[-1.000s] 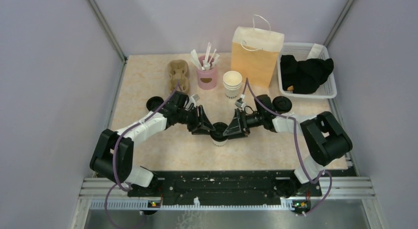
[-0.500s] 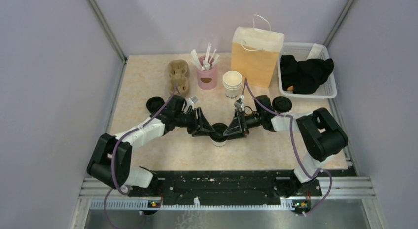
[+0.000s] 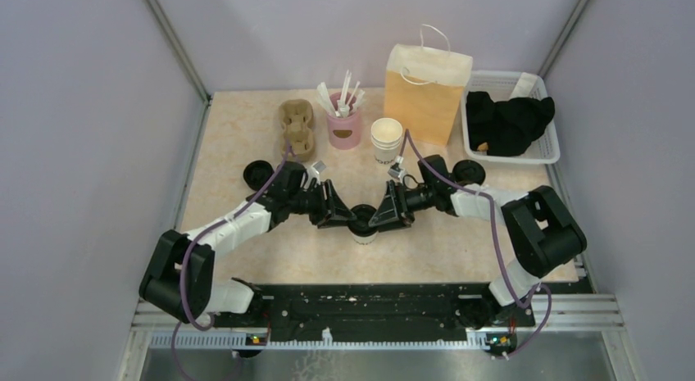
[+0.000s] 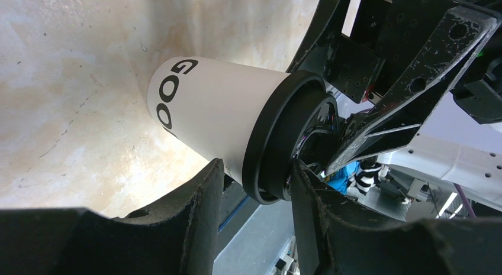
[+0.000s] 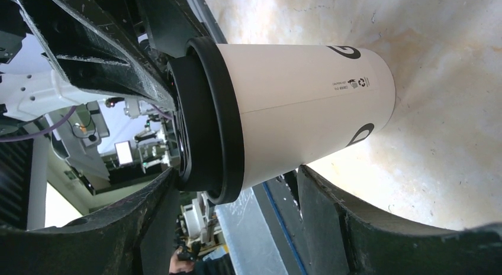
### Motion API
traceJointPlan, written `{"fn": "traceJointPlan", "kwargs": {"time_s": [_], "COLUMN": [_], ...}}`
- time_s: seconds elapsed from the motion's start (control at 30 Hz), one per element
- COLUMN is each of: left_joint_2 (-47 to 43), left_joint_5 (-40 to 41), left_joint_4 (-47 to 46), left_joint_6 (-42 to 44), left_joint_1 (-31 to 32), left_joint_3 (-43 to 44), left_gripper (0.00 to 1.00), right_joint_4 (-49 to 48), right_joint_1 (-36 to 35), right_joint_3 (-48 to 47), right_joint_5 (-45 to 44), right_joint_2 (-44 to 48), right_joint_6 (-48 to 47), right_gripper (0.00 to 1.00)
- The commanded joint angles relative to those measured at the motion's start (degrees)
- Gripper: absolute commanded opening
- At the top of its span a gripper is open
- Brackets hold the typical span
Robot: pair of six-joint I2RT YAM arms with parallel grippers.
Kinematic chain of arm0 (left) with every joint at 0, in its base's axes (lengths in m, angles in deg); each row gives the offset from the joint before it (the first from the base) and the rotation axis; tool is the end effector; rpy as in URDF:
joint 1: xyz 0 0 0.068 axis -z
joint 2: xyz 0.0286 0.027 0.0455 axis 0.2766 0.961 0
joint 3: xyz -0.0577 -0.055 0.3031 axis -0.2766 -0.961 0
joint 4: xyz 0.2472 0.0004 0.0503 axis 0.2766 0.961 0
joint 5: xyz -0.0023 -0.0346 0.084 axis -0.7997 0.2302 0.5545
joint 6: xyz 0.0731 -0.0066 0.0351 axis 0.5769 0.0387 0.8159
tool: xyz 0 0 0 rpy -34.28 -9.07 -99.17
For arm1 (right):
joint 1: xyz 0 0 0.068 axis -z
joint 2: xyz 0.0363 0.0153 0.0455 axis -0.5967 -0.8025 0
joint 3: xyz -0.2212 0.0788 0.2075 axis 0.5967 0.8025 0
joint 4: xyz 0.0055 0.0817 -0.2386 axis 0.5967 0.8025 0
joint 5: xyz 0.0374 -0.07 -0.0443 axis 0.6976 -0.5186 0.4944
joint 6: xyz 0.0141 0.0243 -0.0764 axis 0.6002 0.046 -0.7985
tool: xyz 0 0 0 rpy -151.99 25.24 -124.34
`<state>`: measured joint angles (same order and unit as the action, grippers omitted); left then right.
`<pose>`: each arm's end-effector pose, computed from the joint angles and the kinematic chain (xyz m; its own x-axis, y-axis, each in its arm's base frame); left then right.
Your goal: Pack the takeout coffee
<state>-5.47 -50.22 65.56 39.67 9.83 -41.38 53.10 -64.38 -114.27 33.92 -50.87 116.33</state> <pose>0.2179 -0.1551 0.2214 -0.9754 -0.1866 -0.1170 -0.0088 0.5640 -0.8257 0.2420 0.1946 0.1861 -0.9801 -0.1501 -0.1300 -0.1801 0.3964 0.9003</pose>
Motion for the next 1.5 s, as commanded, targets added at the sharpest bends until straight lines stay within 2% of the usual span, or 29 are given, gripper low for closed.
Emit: {"fn": "traceJointPlan", "kwargs": {"time_s": [0.0, 0.13, 0.3, 0.5, 0.6, 0.73, 0.8, 0.93, 1.03, 1.17, 1.3, 1.47], "left_joint_2": [3.5, 3.3, 1.7, 1.6, 0.5, -0.5, -0.6, -1.6, -3.2, -5.8, -13.1, -25.5], "left_joint_5": [13.6, 14.8, 15.2, 12.5, 10.6, 10.9, 10.0, 8.1, 7.3, 13.2, 30.3, 41.9], "left_joint_4": [10.5, 11.1, 12.1, 11.6, 13.0, 17.5, 18.3, 18.4, 18.2, 28.1, 41.7, 44.4], "left_joint_6": [4.2, 4.1, 4.8, 5.6, 6.5, 8.7, 9.0, 8.5, 8.4, 11.6, 10.8, 7.2], "left_joint_1": [0.3, 0.4, 0.3, 0.3, 0.3, 0.3, 0.3, 0.2, 0.3, 0.2, -0.1, -0.2], "left_joint_3": [-5.4, -6.1, -5.8, -4.9, -0.4, 6.4, 8.3, 10.1, 11.2, 16.5, 20.8, 18.2], "left_gripper": [0.50, 0.49, 0.49, 0.53, 0.57, 0.67, 0.70, 0.79, 0.86, 0.90, 0.97, 0.98], "right_joint_4": [12.7, 13.1, 15.2, 14.0, 17.8, 26.9, 30.7, 36.4, 40.3, 46.6, 53.5, 56.4], "right_joint_1": [-1.2, -1.5, -4.8, -4.8, -4.7, -4.6, -4.8, -5.6, -8.0, -14.7, -20.5, -25.4], "right_joint_3": [4.9, 5.0, 5.5, 2.6, -1.8, -10.4, -14.4, -20.6, -26.0, -35.1, -44.7, -51.9], "right_joint_5": [-44.4, -46.2, -54.9, -43.5, -38.4, -36.5, -36.3, -39.5, -42.8, -51.6, -58.2, -62.7], "right_joint_2": [-8.4, -9.2, -6.2, -4.0, 4.5, 10.8, 11.4, 12.9, 10.8, 6.2, -1.9, -7.3], "right_joint_6": [-9.2, -7.8, -5.5, -5.9, -6.2, -9.4, -11.9, -15.9, -19.5, -23.0, -23.7, -23.2], "right_gripper": [0.35, 0.31, 0.24, 0.27, 0.35, 0.67, 0.76, 0.87, 0.89, 0.92, 0.95, 0.97]}}
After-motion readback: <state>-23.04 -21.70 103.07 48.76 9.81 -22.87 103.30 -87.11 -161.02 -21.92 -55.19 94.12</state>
